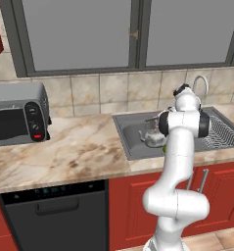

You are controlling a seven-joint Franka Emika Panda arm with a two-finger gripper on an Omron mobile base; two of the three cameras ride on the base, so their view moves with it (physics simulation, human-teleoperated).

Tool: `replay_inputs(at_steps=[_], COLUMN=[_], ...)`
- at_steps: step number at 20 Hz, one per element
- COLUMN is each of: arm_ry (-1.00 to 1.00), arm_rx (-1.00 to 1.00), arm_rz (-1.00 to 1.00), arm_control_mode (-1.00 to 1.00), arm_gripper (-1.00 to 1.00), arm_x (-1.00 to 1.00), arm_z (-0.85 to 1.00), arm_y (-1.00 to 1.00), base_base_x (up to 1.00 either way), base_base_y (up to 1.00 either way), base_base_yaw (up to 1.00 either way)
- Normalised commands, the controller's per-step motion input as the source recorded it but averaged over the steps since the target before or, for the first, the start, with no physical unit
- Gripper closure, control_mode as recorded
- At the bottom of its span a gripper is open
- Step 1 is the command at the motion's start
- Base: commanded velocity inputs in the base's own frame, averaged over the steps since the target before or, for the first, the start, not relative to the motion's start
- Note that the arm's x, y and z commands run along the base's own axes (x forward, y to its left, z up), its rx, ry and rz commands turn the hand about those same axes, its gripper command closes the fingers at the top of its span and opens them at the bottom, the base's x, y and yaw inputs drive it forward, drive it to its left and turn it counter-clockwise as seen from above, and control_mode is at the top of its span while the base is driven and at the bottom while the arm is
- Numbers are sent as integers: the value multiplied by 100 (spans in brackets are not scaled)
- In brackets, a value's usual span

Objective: Open the cabinet, pick the kettle from the cabinet, and place it in the sink.

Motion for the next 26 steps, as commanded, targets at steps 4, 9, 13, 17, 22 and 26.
replay_inputs(at_steps=[4, 9, 13, 17, 22, 26], arm_ry=[15, 17, 6, 2, 0, 0], arm_rx=[3, 0, 0, 3, 6, 4], arm_rz=[1, 3, 6, 9, 15, 23], arm_control_mode=[-100, -100, -100, -100, -100, -100], arm_gripper=[100, 100, 100, 100, 100, 100], arm_x=[32, 14, 1, 20, 28, 5], arm_z=[-22, -27, -33, -29, -22, -21], arm_y=[-5, -10, -2, -2, -4, -5], base_base_x=[0, 0, 0, 0, 0, 0], base_base_y=[0, 0, 0, 0, 0, 0], base_base_yaw=[0, 0, 0, 0, 0, 0])
